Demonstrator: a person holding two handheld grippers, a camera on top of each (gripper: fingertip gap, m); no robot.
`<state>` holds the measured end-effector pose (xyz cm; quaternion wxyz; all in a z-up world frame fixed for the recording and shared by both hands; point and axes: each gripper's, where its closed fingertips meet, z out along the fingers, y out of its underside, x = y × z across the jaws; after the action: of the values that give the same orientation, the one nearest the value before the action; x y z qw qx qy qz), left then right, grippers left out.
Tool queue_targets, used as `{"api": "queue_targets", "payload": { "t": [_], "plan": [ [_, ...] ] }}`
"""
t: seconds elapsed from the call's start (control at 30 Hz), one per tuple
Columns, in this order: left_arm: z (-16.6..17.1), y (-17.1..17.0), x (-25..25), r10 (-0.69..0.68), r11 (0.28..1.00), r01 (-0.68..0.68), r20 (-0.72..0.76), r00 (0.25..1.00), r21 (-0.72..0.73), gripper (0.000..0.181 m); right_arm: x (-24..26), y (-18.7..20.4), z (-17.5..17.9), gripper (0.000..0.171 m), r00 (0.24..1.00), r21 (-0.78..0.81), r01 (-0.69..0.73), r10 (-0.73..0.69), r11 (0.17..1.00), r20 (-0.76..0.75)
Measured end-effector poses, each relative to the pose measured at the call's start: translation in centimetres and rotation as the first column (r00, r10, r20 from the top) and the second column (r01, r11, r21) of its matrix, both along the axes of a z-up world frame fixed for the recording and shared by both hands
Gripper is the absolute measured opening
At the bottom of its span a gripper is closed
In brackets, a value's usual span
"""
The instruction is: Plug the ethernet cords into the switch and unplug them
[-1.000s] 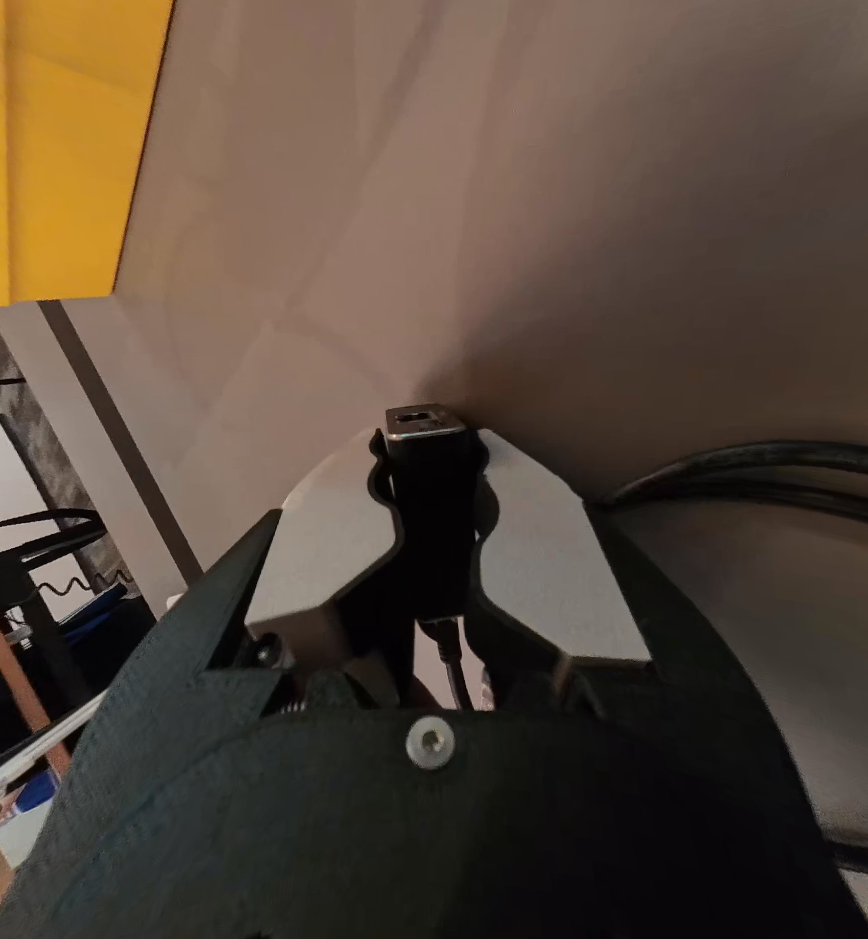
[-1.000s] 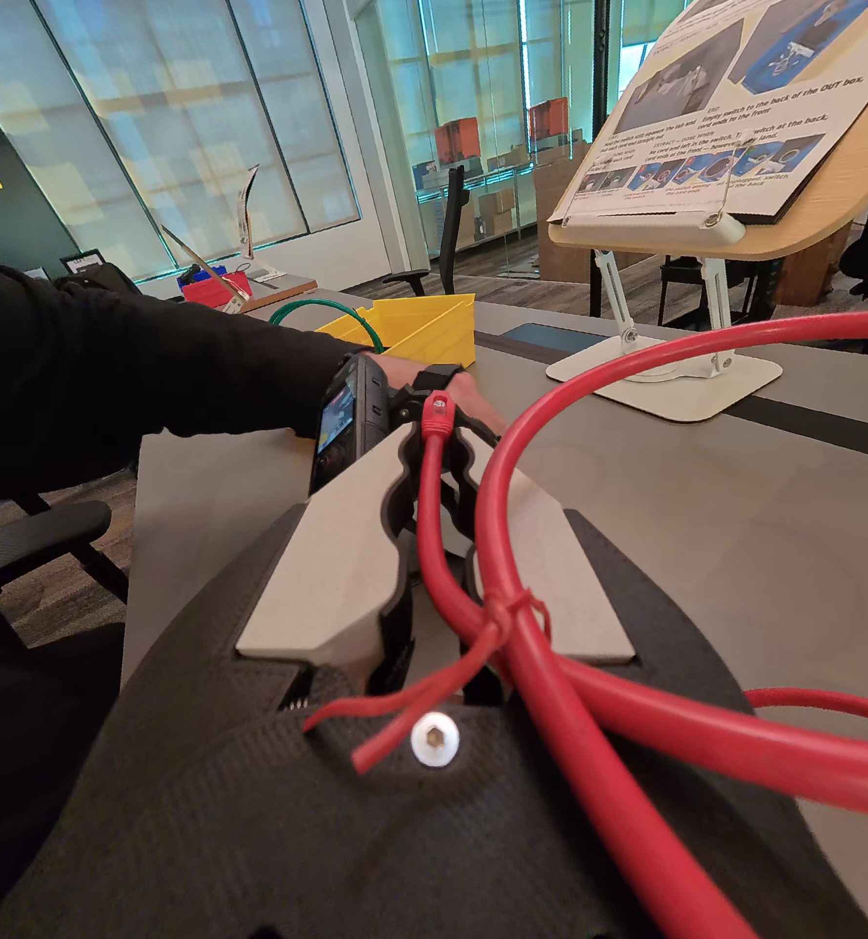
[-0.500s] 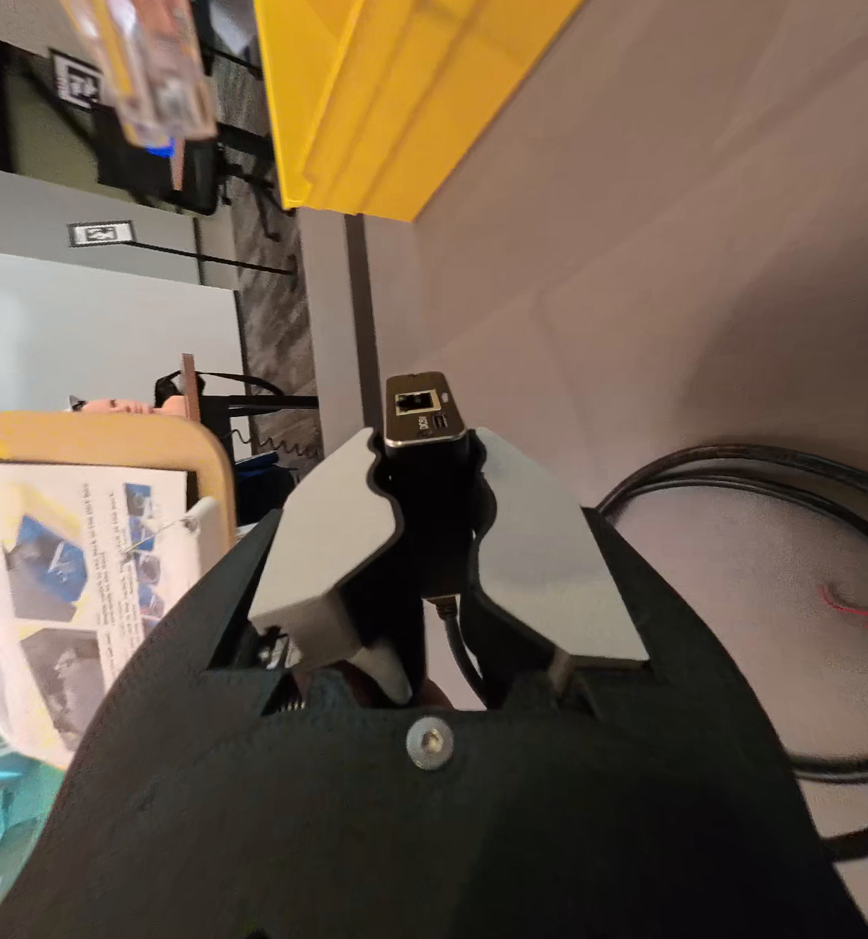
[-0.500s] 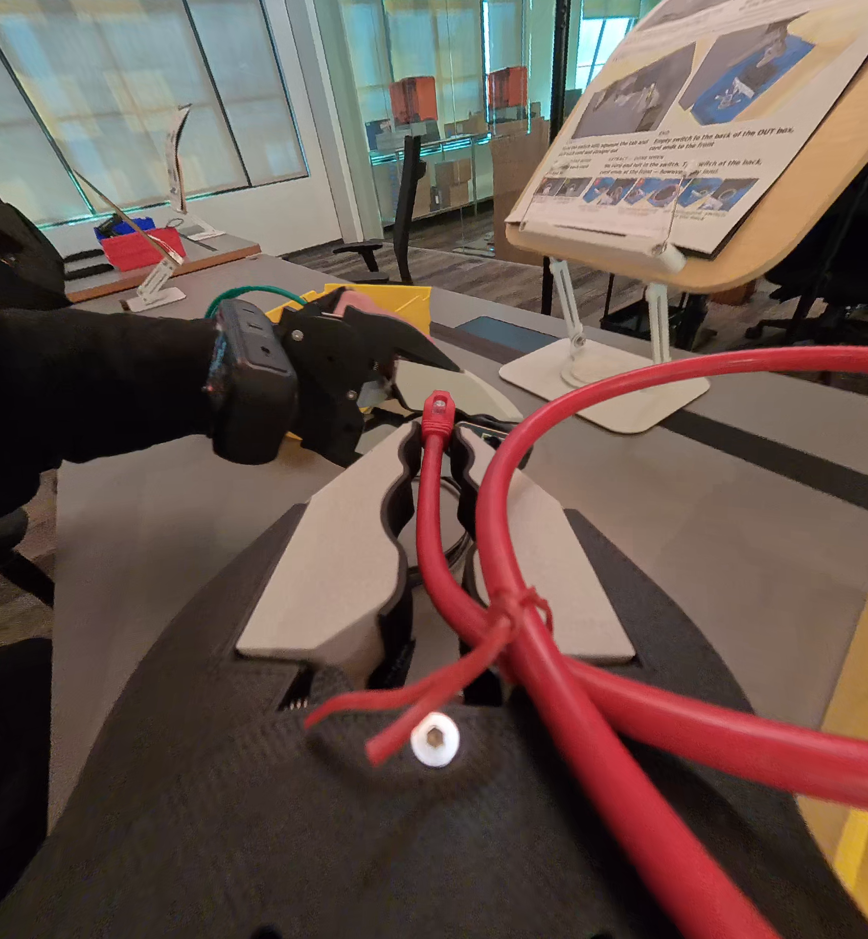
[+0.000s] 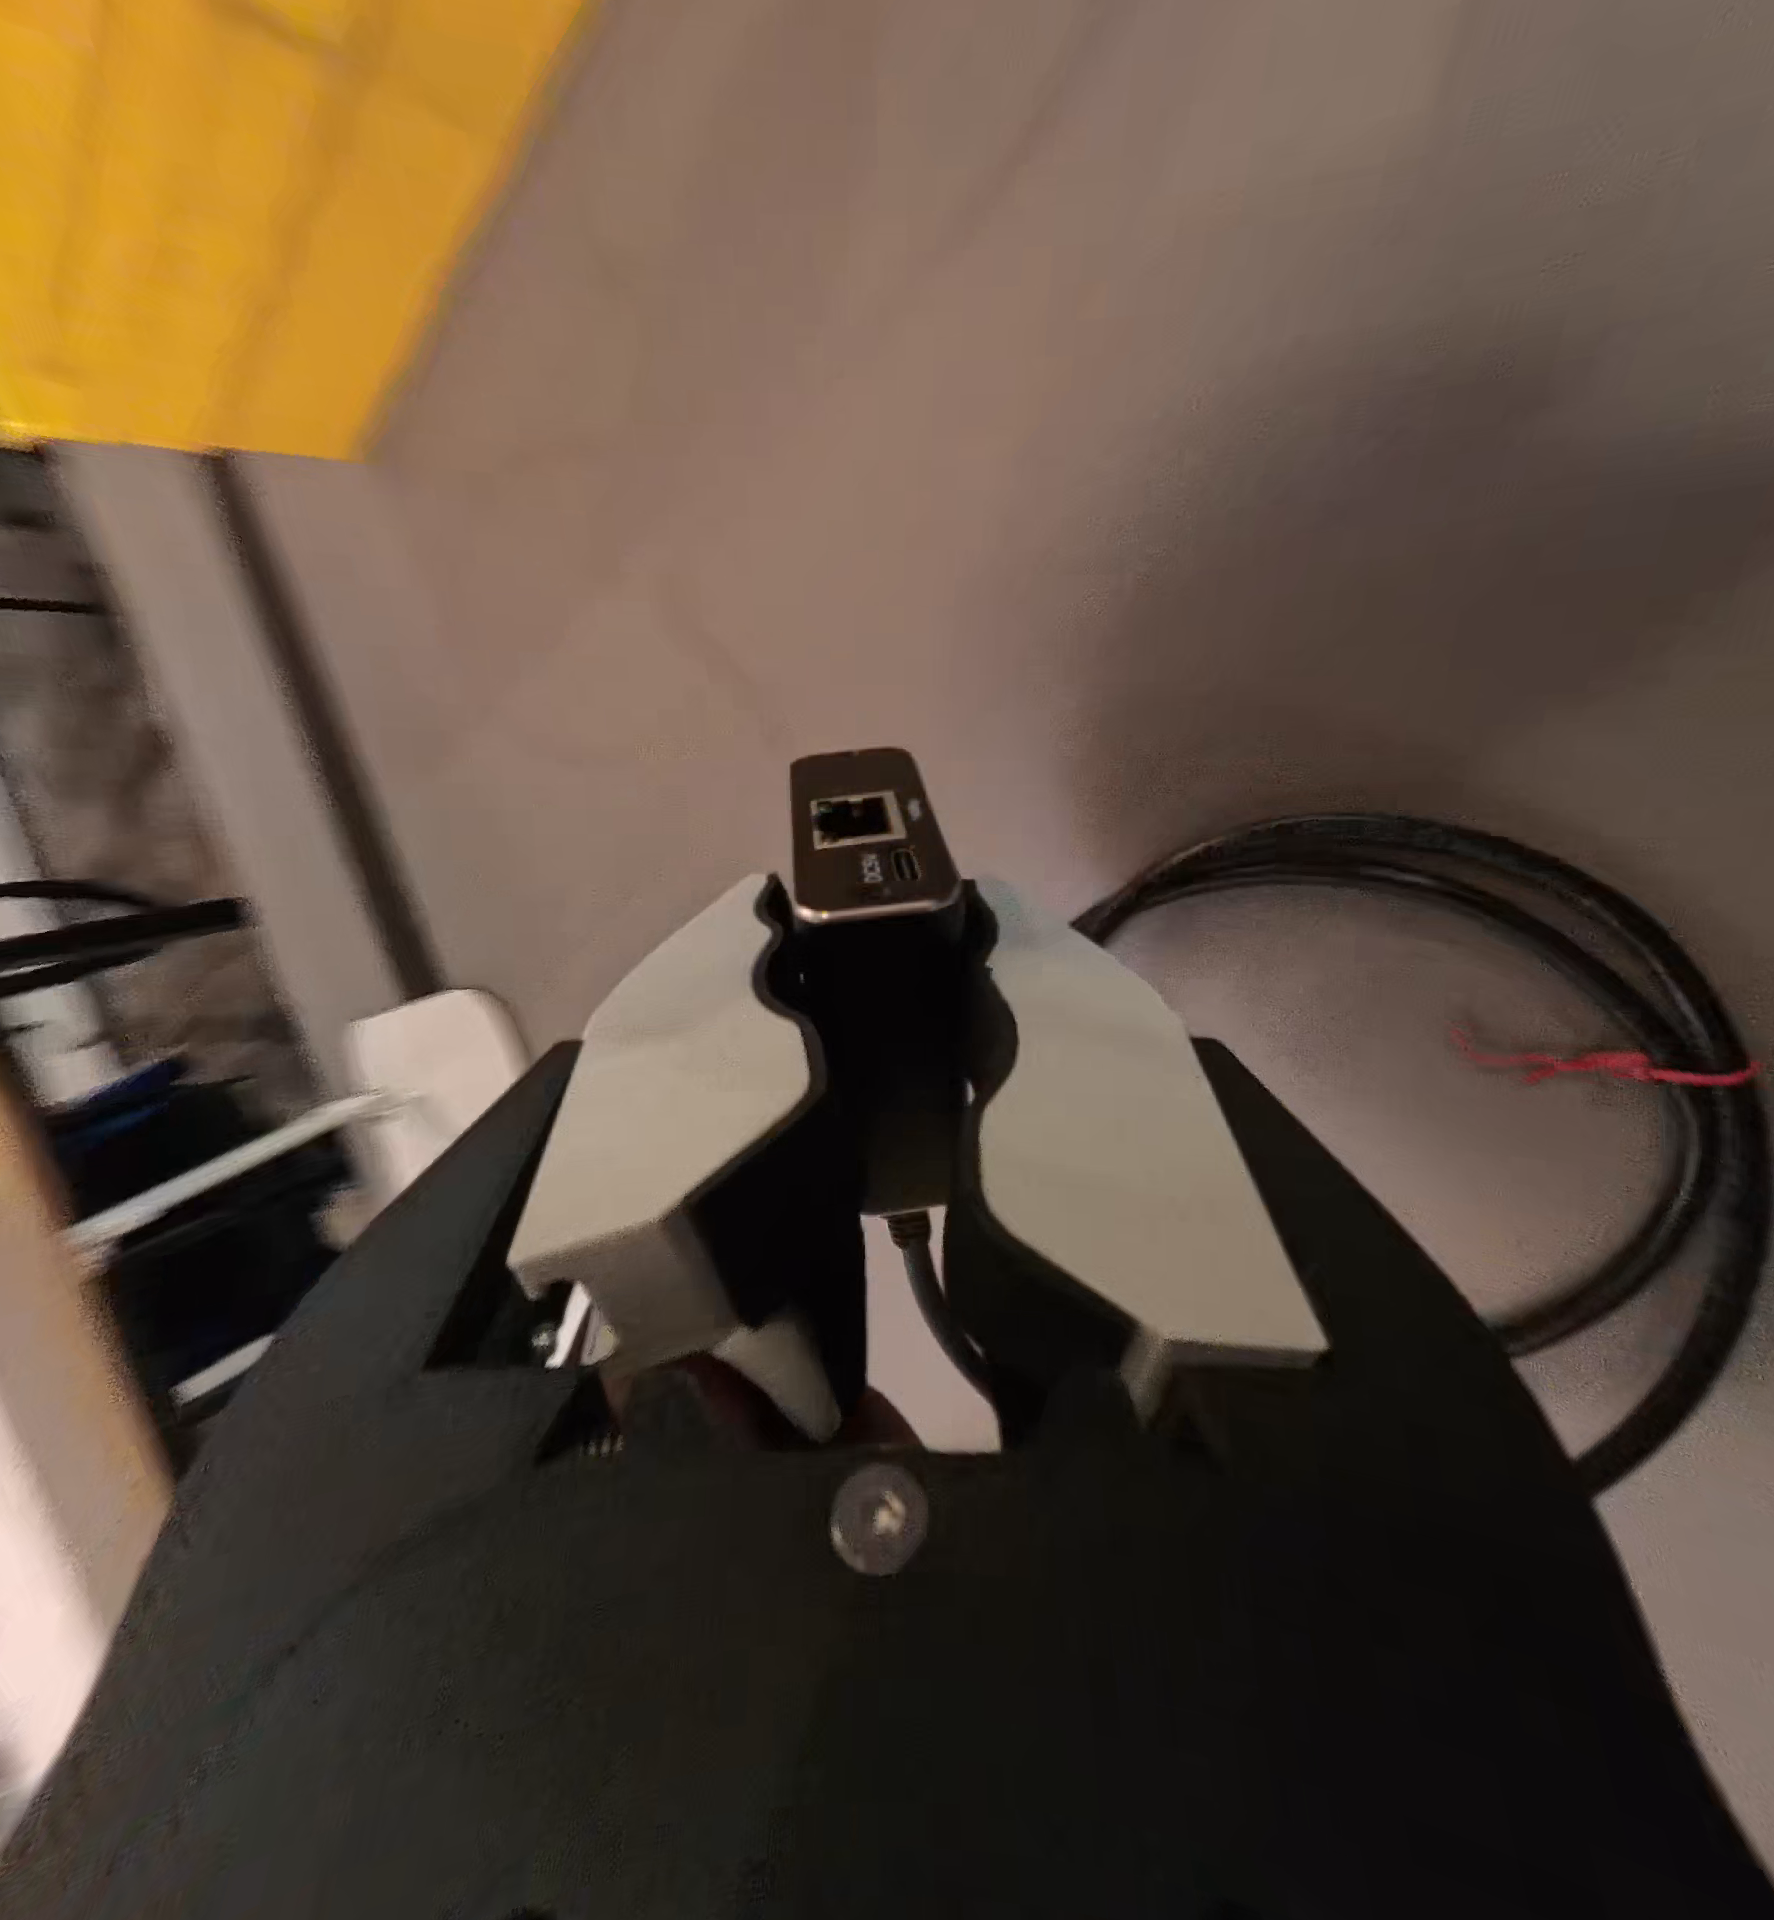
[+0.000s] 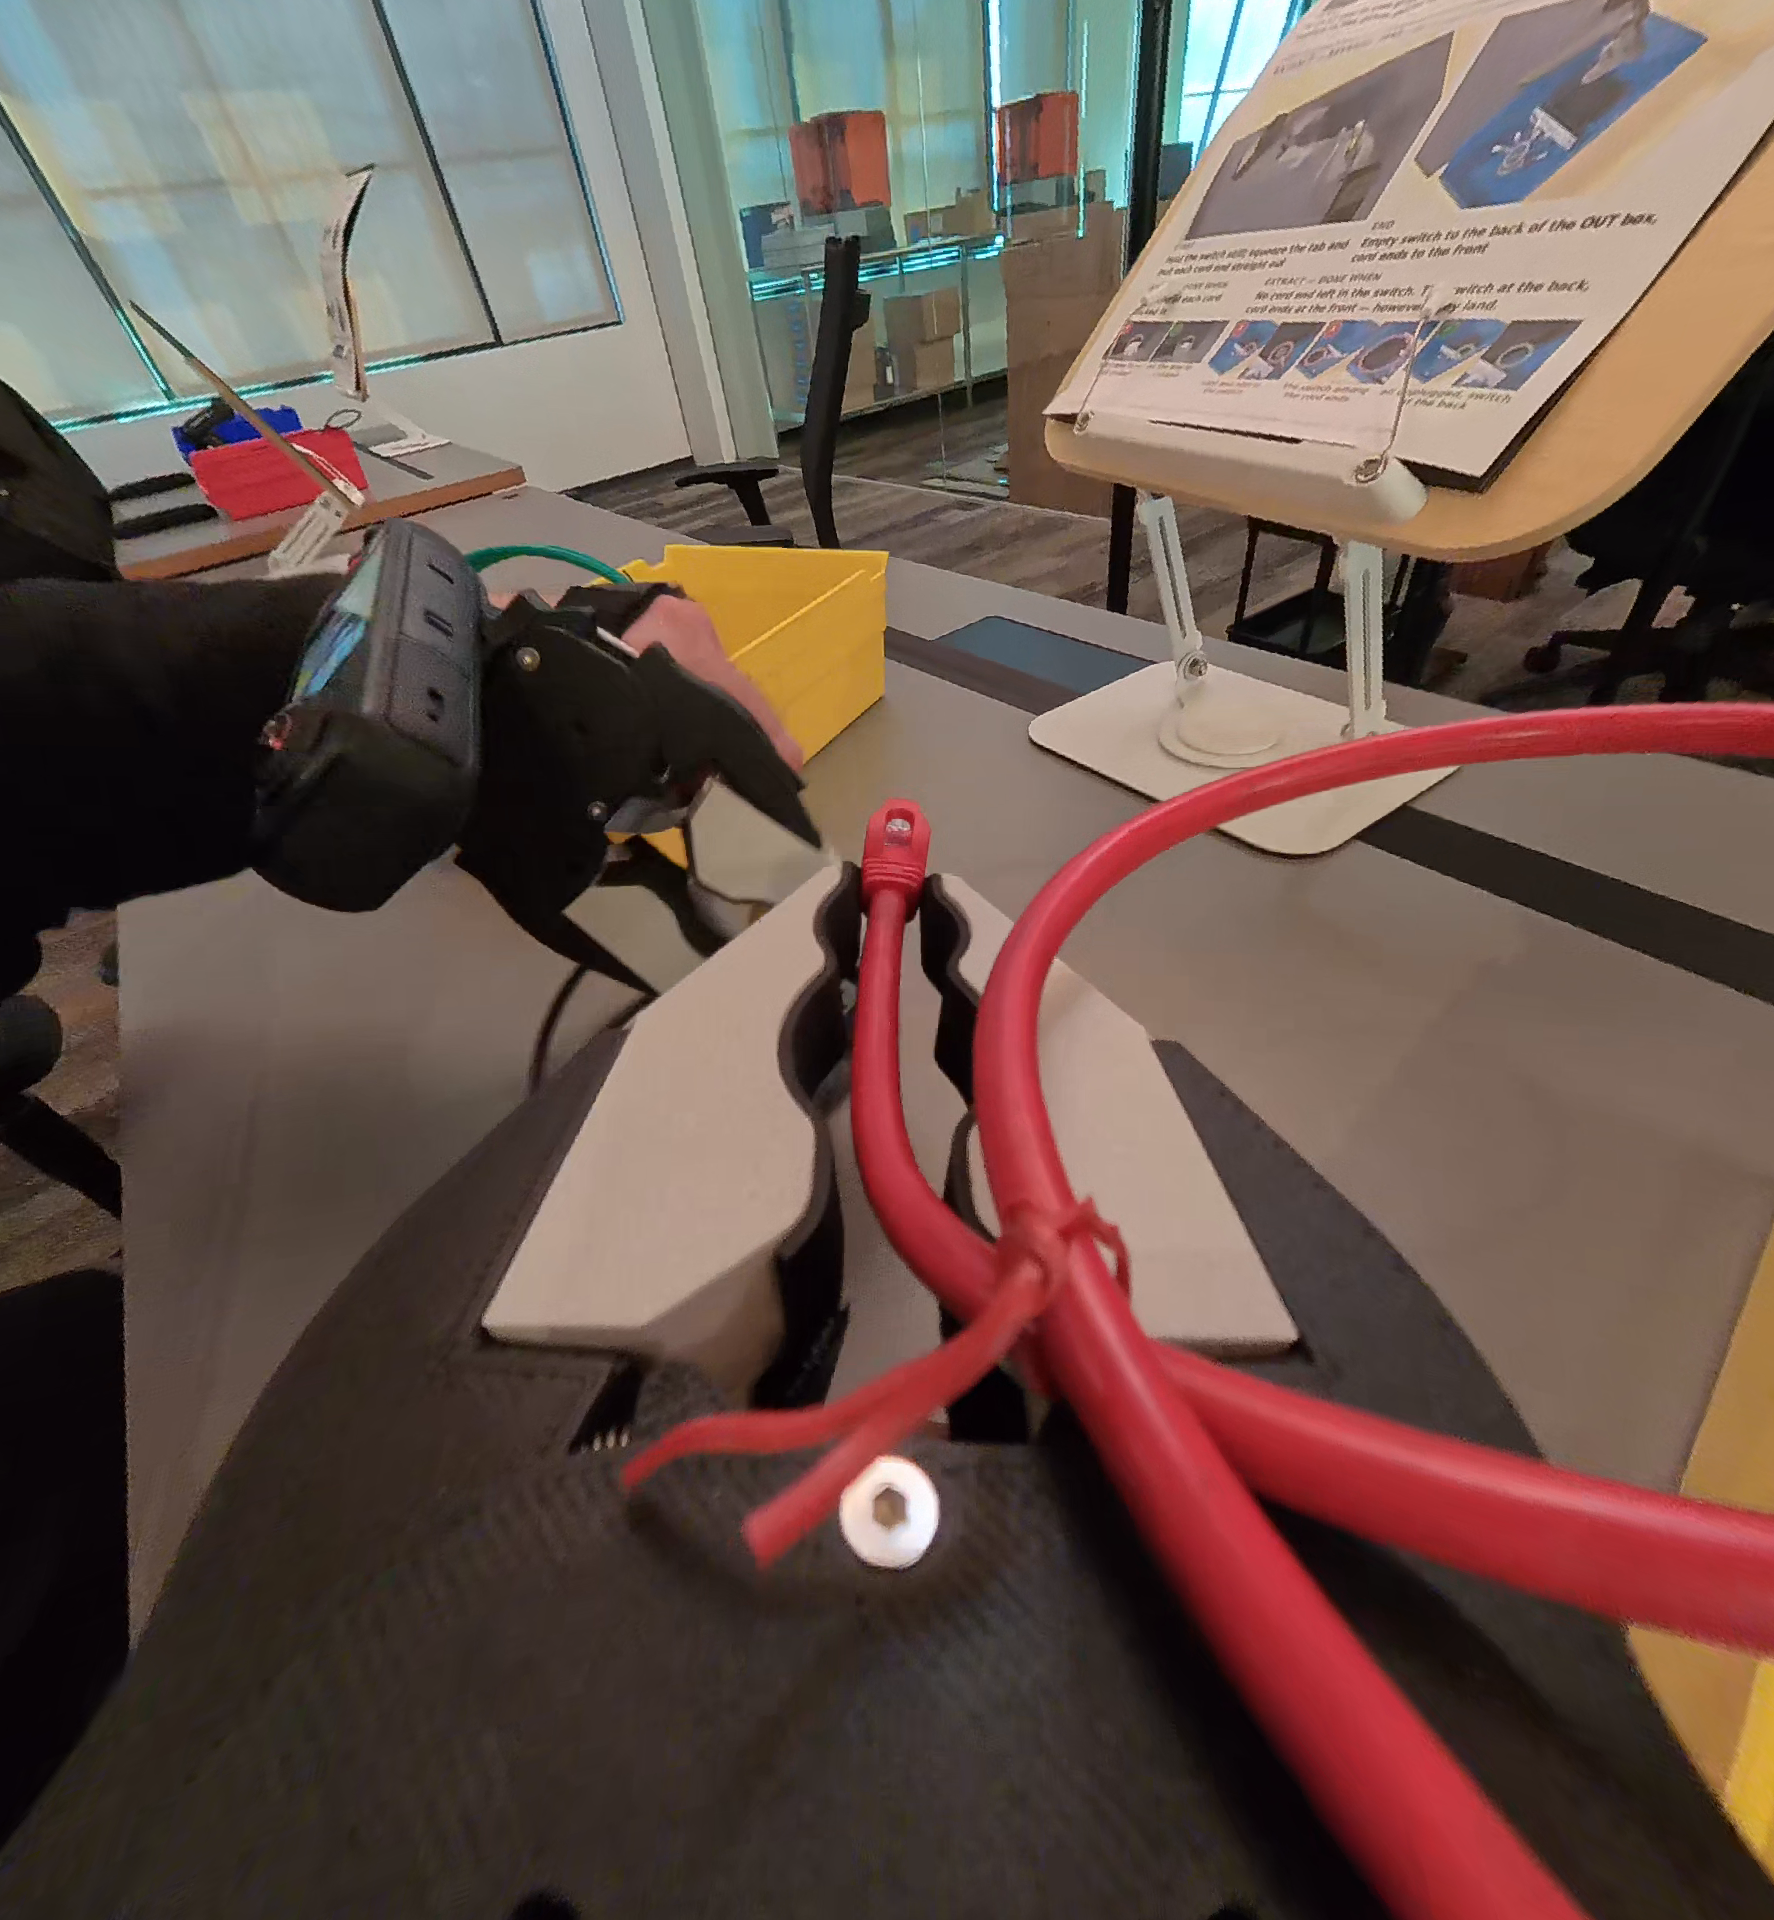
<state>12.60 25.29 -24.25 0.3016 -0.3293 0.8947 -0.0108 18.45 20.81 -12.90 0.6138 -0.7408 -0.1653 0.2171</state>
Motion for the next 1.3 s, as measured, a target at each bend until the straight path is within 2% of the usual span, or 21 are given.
{"api": "queue_targets", "payload": {
  "t": [0.1,0.13,0.27,0.3,0.37,0.43,0.67,0.83,0.93,1.0,1.1,1.2,1.3],
  "plan": [
    [-2.2,-1.1,-3.9,-0.038,0.998,0.023,-0.287,0.957,-0.056,0.022,0.1,-0.1,-0.5,0.009,1.000,-0.010,-0.006,0.006,1.000,-0.009],
    [-2.9,-1.5,-5.4,-0.048,0.996,0.016,-0.397,0.917,-0.083,0.022,0.0,-0.1,-0.6,0.009,1.000,-0.013,-0.010,0.010,1.000,-0.017],
    [-5.6,-1.6,-8.7,-0.073,0.991,-0.017,-0.656,0.752,-0.130,0.022,-0.3,-0.1,-1.0,0.010,0.999,-0.024,-0.026,0.026,0.999,-0.032],
    [-6.0,-1.2,-8.8,-0.069,0.993,-0.015,-0.677,0.733,-0.117,0.023,-0.4,-0.1,-1.1,0.010,0.999,-0.025,-0.029,0.028,0.999,-0.036],
    [-5.9,-1.7,-8.0,-0.085,0.981,-0.053,-0.666,0.741,-0.184,0.022,-0.4,-0.2,-1.2,0.010,0.999,-0.025,-0.028,0.027,0.999,-0.033],
    [-6.0,-1.4,-7.7,-0.083,0.982,-0.053,-0.661,0.746,-0.183,0.022,-0.2,-0.2,-1.2,0.010,0.999,-0.024,-0.025,0.024,0.999,-0.041],
    [-6.7,-1.9,-7.1,-0.064,0.983,-0.045,-0.561,0.826,-0.179,0.028,0.0,-0.1,-1.2,0.010,0.998,-0.022,-0.032,0.031,0.999,-0.054],
    [-6.8,-1.7,-4.8,-0.038,0.990,-0.022,-0.405,0.914,-0.141,0.024,-0.3,-0.2,-1.2,0.010,0.998,-0.020,-0.039,0.038,0.999,-0.051],
    [-6.3,-0.4,-3.8,0.021,0.997,-0.042,-0.314,0.949,-0.060,0.024,-0.4,-0.3,-1.0,0.010,0.999,-0.017,-0.035,0.034,0.999,-0.041],
    [-4.9,0.9,-2.9,0.087,0.995,-0.095,-0.232,0.969,-0.024,0.023,-0.3,-0.2,-0.8,0.009,0.999,-0.012,-0.029,0.029,0.999,-0.031],
    [-0.8,3.8,-1.1,0.202,0.977,-0.199,-0.028,0.979,0.080,0.024,-0.4,0.0,-0.3,0.009,1.000,-0.001,-0.024,0.024,1.000,-0.018],
    [3.5,5.7,0.9,0.265,0.941,-0.301,0.217,0.939,0.155,0.024,-0.9,0.5,0.2,0.010,1.000,0.012,-0.025,0.025,1.000,0.001],
    [5.7,6.3,1.9,0.265,0.919,-0.343,0.340,0.902,0.194,0.025,-1.4,1.2,1.0,0.009,0.999,0.035,-0.020,0.019,0.999,0.029]
  ]
}}
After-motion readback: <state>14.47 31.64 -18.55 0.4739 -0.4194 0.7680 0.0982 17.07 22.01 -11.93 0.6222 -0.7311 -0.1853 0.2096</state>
